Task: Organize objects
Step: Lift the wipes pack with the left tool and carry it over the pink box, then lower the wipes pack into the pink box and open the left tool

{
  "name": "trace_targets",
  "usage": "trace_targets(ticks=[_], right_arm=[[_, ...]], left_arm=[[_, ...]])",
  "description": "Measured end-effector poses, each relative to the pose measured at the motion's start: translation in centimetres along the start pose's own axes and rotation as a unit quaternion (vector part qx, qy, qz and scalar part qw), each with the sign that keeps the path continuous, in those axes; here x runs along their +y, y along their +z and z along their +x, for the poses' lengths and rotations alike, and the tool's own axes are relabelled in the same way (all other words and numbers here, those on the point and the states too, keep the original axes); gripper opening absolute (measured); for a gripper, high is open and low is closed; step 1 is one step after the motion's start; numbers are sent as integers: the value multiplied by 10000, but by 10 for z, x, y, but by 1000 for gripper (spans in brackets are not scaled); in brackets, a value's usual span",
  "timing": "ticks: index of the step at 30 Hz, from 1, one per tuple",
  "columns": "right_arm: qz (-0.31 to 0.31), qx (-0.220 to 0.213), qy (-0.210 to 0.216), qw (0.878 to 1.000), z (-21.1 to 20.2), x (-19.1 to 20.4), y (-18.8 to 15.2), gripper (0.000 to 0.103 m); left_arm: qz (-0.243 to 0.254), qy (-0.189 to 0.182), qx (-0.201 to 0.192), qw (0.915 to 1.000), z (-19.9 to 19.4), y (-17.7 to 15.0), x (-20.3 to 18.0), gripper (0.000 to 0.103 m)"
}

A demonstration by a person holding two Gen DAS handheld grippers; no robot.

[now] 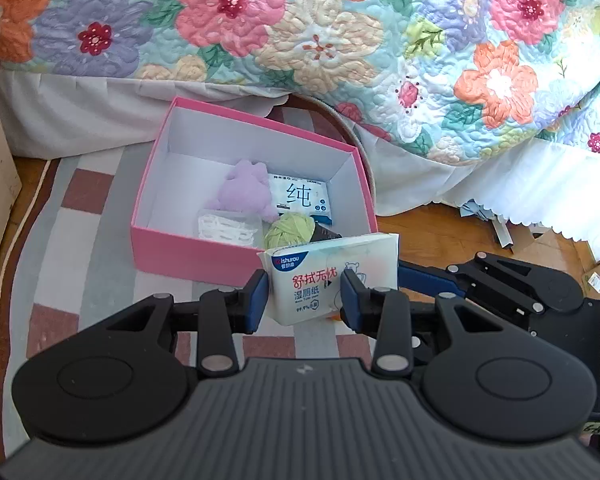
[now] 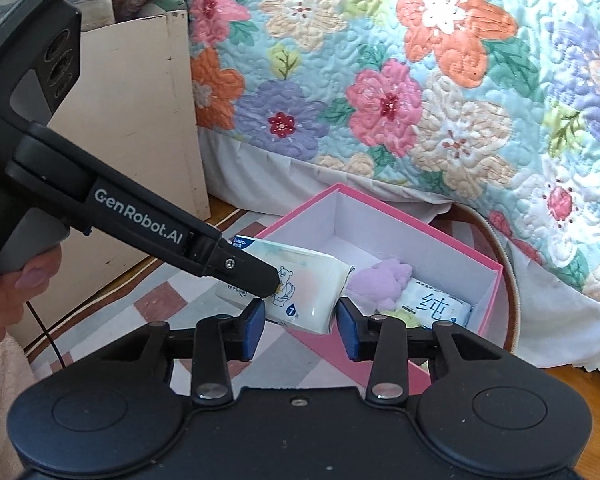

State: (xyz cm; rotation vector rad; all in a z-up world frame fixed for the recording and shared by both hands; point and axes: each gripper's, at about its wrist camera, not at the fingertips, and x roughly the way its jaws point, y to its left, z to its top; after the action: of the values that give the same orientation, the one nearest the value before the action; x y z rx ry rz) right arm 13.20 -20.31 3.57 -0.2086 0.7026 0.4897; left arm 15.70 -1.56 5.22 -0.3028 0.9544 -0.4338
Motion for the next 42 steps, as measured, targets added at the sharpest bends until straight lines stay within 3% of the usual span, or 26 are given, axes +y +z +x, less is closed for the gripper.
trace_targets(ticks=[18, 23, 30, 42], right_arm=[[336, 223, 82, 9992, 38, -31, 28, 46], [701, 355, 137, 9968, 65, -46, 27, 46], [1216, 867, 292, 9884, 119, -73, 24, 46], [1783, 1163, 522, 9757, 164, -93, 5, 47]], left_arm=[[-17, 39, 35, 10000, 41, 44, 12, 38], [-72, 178, 219, 9996, 72, 55, 19, 39], [-362, 415, 599, 9967, 129, 68, 36, 40], [-199, 670, 922, 9933, 170, 71, 52, 40]])
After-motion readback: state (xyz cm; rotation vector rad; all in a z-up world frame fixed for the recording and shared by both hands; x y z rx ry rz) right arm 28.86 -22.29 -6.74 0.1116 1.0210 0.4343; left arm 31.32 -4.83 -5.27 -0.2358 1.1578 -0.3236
